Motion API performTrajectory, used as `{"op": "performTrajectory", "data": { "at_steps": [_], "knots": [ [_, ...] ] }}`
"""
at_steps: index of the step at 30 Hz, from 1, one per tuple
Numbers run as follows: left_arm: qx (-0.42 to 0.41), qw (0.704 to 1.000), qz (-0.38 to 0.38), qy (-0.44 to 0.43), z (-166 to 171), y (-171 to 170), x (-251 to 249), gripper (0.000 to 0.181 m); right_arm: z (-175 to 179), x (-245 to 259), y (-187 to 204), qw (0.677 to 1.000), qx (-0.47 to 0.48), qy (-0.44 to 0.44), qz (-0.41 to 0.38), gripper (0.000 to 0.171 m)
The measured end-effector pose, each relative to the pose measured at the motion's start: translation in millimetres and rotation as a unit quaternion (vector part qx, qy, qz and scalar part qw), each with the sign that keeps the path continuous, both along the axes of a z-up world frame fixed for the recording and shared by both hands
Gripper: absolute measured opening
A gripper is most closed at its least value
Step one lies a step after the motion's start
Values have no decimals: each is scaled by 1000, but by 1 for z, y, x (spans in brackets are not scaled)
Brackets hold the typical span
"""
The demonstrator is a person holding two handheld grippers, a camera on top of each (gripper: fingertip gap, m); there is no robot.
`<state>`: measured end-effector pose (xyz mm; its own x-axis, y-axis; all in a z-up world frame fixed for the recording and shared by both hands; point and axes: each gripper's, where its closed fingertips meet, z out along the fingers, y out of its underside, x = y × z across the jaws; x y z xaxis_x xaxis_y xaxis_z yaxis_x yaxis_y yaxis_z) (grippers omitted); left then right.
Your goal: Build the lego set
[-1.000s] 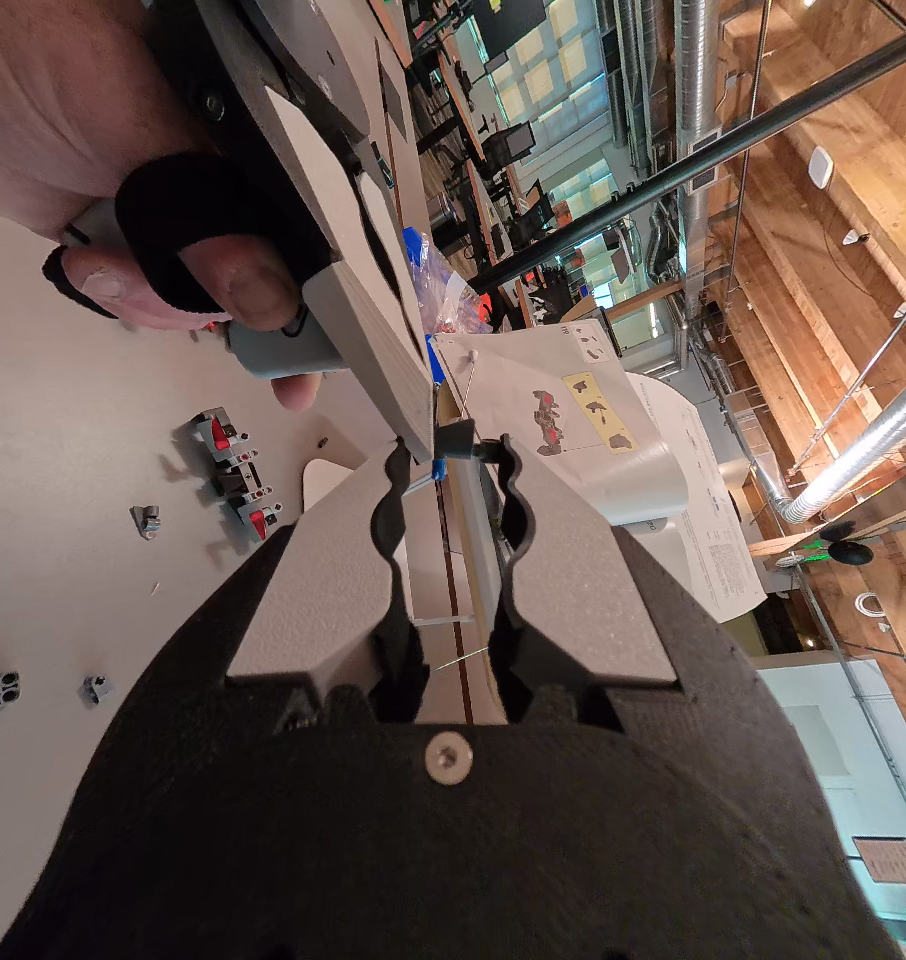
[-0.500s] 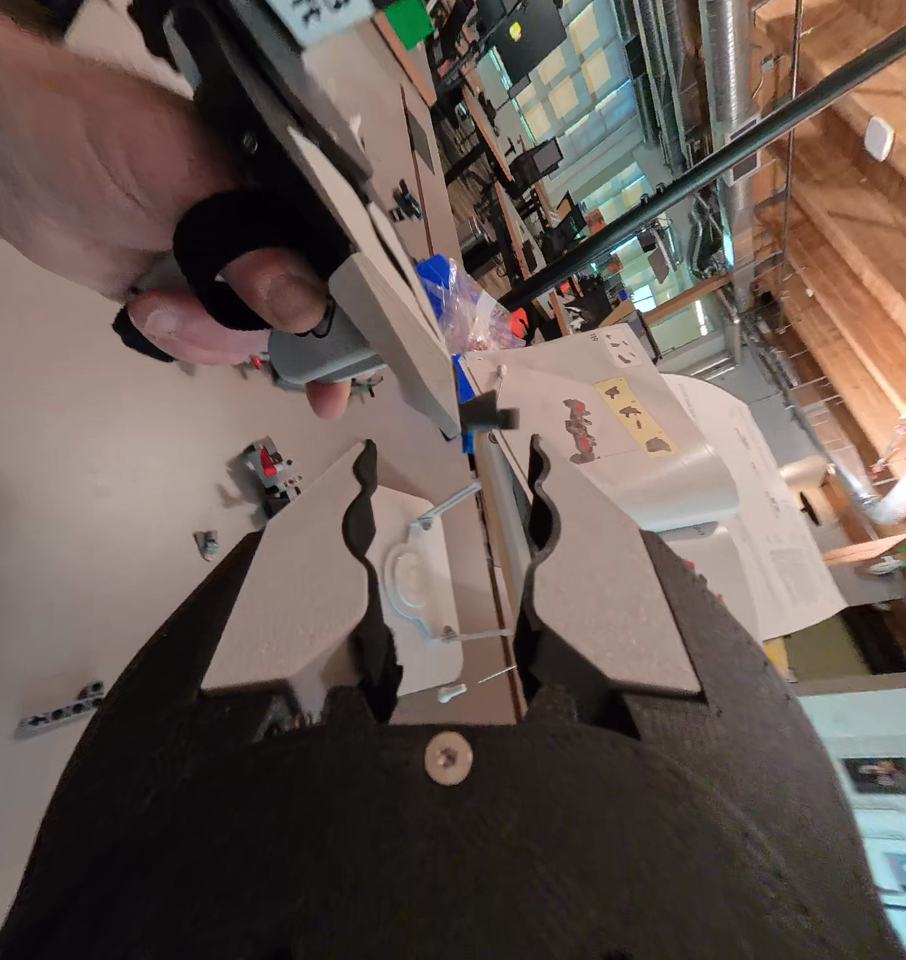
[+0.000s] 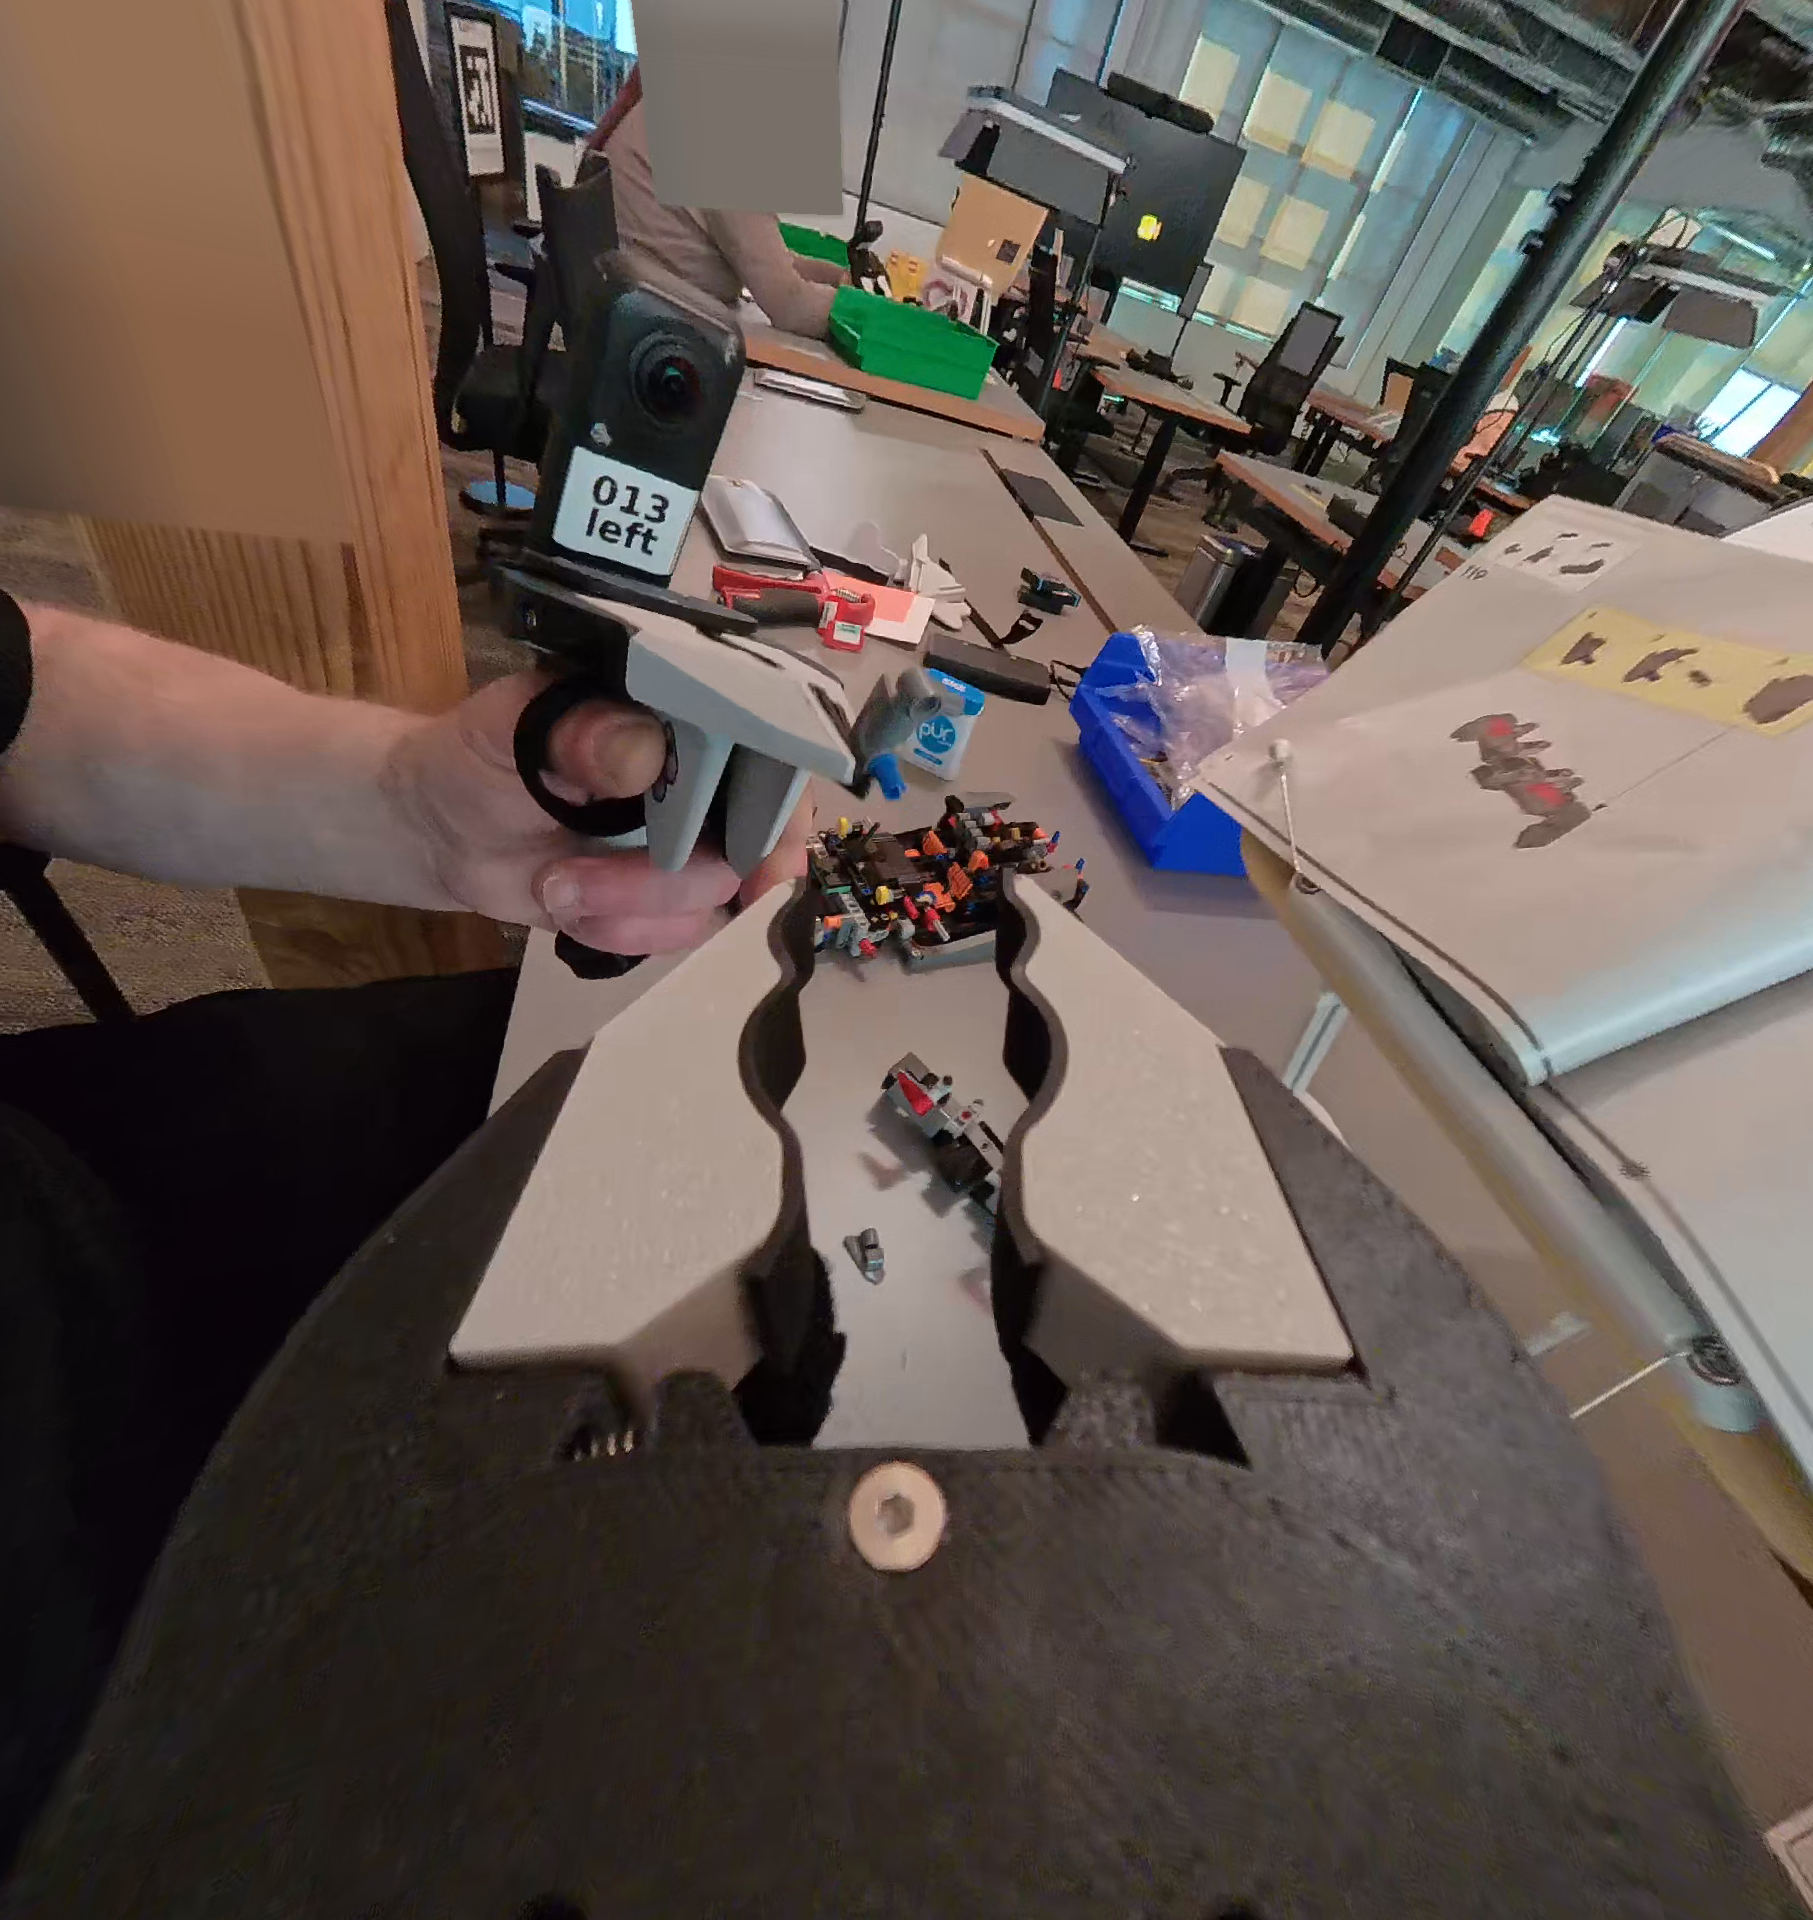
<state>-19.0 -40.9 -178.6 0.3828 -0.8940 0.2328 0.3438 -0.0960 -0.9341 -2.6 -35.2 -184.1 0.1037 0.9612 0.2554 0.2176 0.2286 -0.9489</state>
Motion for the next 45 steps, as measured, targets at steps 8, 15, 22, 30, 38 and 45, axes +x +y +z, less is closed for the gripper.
{"op": "performTrajectory", "data": {
  "at_steps": [8, 15, 22, 30, 38, 45],
  "knots": [
    [-18, 993, -97, -61, -4, -11, -6, 0, -13, -2, -15, 997, -64, 37, 23, 33],
    [-17, 981, -175, -77, -6, -29, 1, 0, 8, -1, -14, 978, -138, 124, 91, 27],
    [-11, 969, -232, -87, -5, -47, 5, 0, 15, -16, -34, 949, -182, 112, 232, 31],
    [-13, 961, -262, -92, -7, -58, 5, 0, 17, -23, -53, 901, -251, 117, 334, 10],
    [-5, 954, -282, -97, -4, -68, 2, 0, 20, -25, -61, 875, -283, 125, 373, 6],
    [6, 949, -299, -102, 1, -77, 4, 0, 26, -23, -69, 850, -306, 146, 403, 5]
  ]
}}
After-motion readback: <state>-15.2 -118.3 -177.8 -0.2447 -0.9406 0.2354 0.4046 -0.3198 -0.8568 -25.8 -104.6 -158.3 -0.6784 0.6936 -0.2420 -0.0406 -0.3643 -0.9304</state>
